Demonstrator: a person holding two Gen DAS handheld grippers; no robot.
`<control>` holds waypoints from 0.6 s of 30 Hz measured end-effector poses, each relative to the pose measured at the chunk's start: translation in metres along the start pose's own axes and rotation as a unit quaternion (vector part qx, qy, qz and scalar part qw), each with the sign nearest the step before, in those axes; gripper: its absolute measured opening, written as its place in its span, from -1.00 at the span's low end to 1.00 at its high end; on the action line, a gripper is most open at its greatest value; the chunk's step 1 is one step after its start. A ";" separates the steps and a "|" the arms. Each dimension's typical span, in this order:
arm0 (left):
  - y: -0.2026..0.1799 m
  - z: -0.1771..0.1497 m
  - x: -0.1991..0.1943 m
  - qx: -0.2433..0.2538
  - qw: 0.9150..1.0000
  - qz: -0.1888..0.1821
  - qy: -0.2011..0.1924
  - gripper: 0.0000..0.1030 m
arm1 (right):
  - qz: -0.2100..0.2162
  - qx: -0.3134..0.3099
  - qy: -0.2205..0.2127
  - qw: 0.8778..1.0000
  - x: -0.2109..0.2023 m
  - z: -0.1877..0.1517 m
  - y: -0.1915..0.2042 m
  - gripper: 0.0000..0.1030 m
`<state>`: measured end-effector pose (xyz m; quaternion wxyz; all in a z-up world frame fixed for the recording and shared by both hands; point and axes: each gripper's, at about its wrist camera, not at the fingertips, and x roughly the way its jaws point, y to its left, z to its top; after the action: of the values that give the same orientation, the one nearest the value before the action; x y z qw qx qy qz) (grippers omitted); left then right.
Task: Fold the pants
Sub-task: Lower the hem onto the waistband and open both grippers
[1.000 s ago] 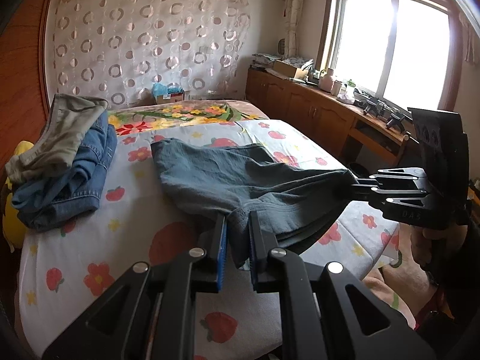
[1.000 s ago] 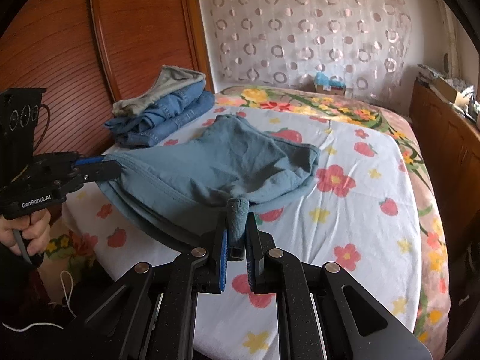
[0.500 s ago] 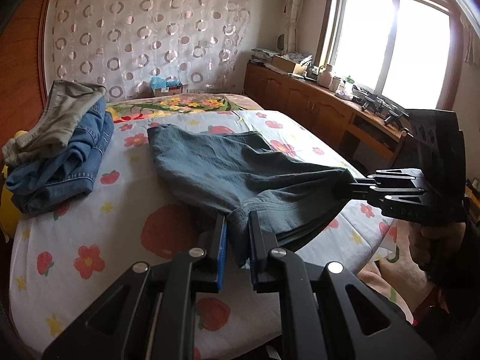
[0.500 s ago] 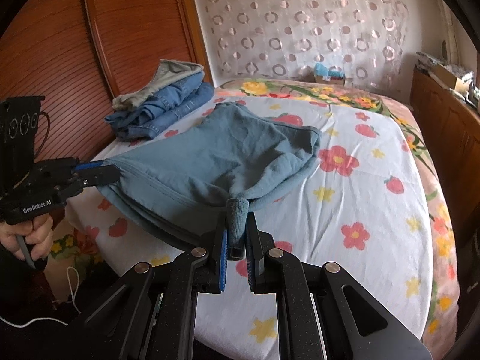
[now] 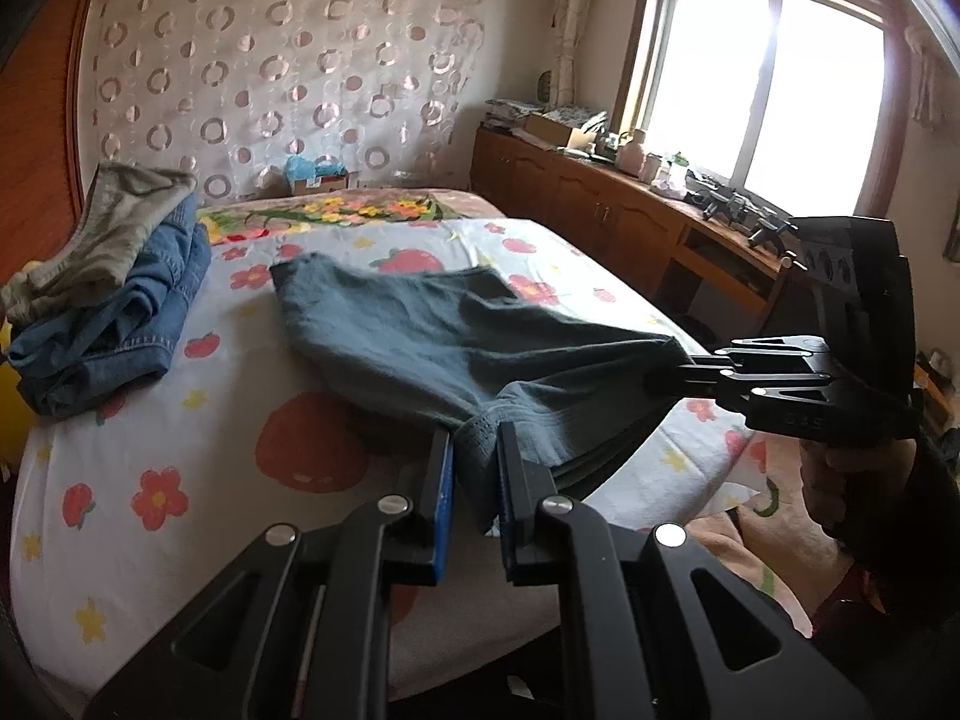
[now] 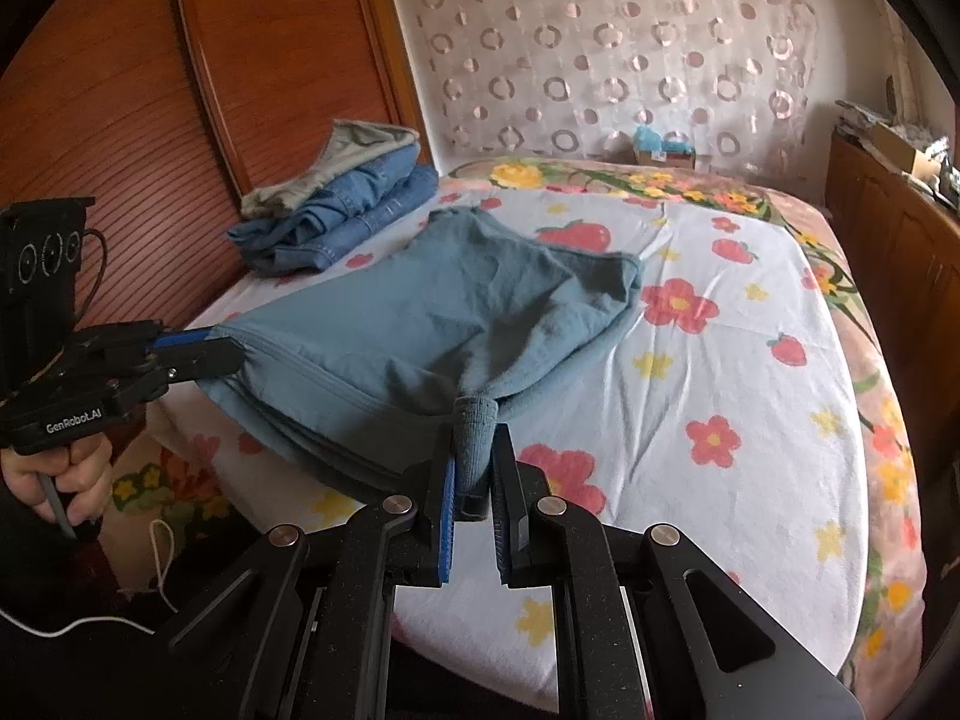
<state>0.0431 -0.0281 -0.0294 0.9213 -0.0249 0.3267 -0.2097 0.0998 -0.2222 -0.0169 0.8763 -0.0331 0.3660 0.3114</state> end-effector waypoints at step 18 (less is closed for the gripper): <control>-0.022 0.004 -0.039 0.025 0.999 -0.024 -0.024 -0.81 | 0.015 -0.008 -0.028 0.999 -0.055 -0.009 0.015 -0.86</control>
<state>0.0100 -0.0326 0.0005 0.9240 -0.0143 0.2982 -0.2389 0.0557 -0.2414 0.0156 0.8813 -0.0258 0.3389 0.3283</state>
